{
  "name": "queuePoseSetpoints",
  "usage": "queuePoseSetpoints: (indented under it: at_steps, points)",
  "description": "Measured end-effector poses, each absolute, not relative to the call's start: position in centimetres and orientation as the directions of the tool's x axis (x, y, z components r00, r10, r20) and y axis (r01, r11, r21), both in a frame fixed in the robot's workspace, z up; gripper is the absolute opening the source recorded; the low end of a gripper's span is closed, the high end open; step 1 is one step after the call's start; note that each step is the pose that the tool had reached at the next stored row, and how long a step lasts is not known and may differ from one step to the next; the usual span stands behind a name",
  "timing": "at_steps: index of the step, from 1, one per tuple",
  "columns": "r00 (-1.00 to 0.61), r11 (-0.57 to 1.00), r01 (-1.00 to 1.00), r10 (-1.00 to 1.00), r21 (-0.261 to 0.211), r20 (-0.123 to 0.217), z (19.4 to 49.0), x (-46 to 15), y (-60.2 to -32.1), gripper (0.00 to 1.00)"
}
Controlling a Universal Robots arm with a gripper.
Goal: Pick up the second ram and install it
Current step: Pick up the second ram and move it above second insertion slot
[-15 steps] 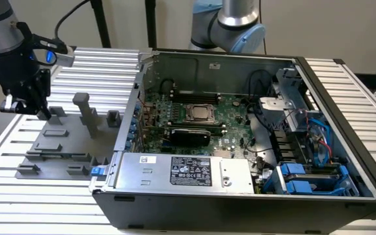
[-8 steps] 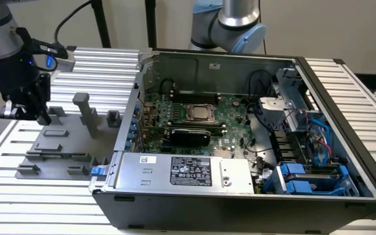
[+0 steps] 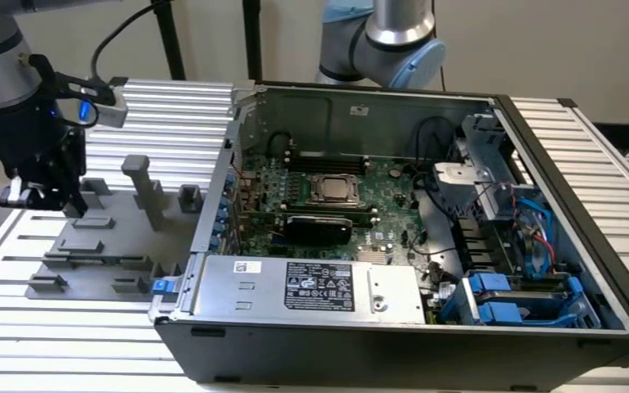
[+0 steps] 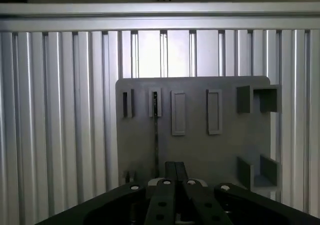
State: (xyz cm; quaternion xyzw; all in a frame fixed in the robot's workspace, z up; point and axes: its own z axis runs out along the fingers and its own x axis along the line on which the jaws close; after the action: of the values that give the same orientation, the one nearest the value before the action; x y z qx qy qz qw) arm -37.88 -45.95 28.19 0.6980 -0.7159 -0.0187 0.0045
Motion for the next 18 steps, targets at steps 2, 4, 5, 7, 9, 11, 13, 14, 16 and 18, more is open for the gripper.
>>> queuePoseSetpoints:
  at_steps: [2,4,5,7,9,11,13,14,16,18]
  points:
    - [-0.025,0.024,-0.999,-0.999,0.033,-0.019,28.1,-37.9,-46.0,1.00]
    - [-0.025,0.024,-0.999,-1.000,0.033,-0.019,28.0,-37.9,-46.0,1.00]
    - [-0.025,0.024,-0.999,-1.000,0.033,-0.019,27.9,-37.9,-46.0,1.00]
    - [-0.024,0.024,-0.999,-1.000,0.033,-0.019,27.6,-37.9,-46.0,1.00]
    - [-0.024,0.024,-0.999,-1.000,0.033,-0.019,27.2,-37.9,-46.0,1.00]
    - [-0.024,0.024,-0.999,-1.000,0.033,-0.019,26.8,-37.9,-46.0,1.00]
    - [-0.024,0.023,-0.999,-1.000,0.033,-0.019,26.5,-37.9,-46.0,1.00]
    - [-0.024,0.023,-0.999,-1.000,0.033,-0.019,26.3,-37.9,-46.0,1.00]
    - [-0.023,0.023,-0.999,-1.000,0.033,-0.019,25.9,-37.9,-46.0,1.00]
    - [-0.023,0.022,-0.999,-1.000,0.033,-0.019,25.6,-37.9,-46.0,1.00]
